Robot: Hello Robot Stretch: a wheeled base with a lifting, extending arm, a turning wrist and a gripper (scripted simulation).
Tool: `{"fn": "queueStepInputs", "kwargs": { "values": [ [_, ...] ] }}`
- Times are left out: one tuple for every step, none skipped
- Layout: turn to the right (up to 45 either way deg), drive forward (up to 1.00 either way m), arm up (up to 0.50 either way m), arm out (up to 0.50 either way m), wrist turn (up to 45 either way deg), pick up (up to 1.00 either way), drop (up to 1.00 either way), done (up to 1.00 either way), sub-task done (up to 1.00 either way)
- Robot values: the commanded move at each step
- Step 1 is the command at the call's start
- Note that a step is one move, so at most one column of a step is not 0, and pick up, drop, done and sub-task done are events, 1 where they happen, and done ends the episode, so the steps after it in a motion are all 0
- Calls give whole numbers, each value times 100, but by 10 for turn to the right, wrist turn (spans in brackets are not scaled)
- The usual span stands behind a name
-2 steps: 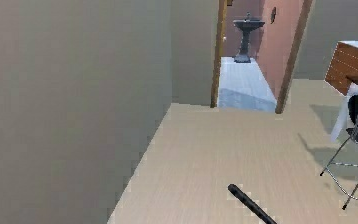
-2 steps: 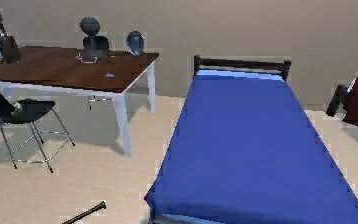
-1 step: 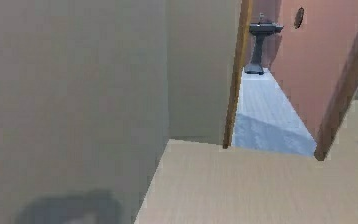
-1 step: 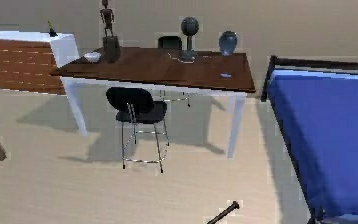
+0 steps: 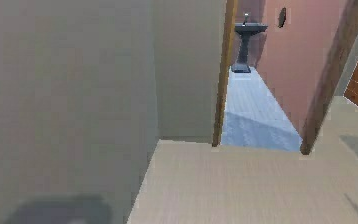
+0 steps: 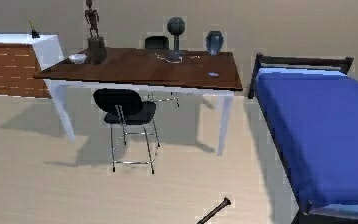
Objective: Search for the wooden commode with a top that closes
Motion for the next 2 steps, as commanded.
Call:
{"fn": "queueStepInputs", "kwargs": {
  "values": [
    [0, 20, 0, 0, 0, 0, 0, 0, 0],
    [210, 0, 0, 0, 0, 0, 0, 0, 0]
  ]
}}
